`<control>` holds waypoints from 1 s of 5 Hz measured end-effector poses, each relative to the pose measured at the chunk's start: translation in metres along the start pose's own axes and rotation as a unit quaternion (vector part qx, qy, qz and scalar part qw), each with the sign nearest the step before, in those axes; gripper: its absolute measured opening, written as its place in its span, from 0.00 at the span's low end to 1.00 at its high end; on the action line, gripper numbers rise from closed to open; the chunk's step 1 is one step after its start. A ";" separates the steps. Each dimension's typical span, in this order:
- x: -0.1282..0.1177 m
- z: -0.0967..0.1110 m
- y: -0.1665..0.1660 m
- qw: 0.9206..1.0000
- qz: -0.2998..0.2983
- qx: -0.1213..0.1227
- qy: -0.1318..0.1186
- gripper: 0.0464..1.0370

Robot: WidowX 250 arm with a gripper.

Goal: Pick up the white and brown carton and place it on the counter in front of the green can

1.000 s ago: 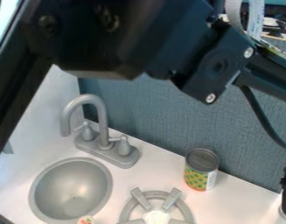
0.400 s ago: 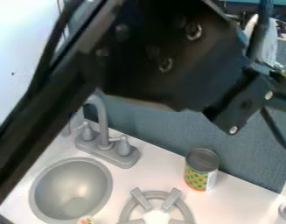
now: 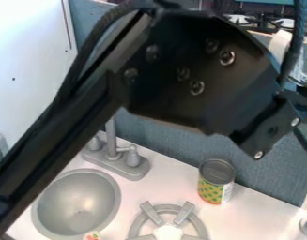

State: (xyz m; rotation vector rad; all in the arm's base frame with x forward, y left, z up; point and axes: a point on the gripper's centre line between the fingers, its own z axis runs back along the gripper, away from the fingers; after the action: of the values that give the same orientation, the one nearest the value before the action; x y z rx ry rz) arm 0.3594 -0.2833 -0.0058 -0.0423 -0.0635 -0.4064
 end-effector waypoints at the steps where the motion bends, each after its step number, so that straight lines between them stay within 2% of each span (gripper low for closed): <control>1: -0.001 -0.012 -0.002 1.000 0.001 -0.005 0.011 0.97; 2: 0.001 -0.018 -0.005 1.000 -0.001 -0.013 0.014 0.97; 3: 0.001 -0.025 -0.009 1.000 0.005 -0.024 0.020 0.91; 4: 0.003 -0.027 -0.008 0.999 0.012 -0.026 0.018 0.80; 5: -0.005 -0.027 -0.002 1.000 0.019 -0.018 0.016 0.80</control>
State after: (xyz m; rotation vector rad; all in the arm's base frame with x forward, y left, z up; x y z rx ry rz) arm 0.3549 -0.2848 -0.0325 -0.0717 -0.0248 -0.3708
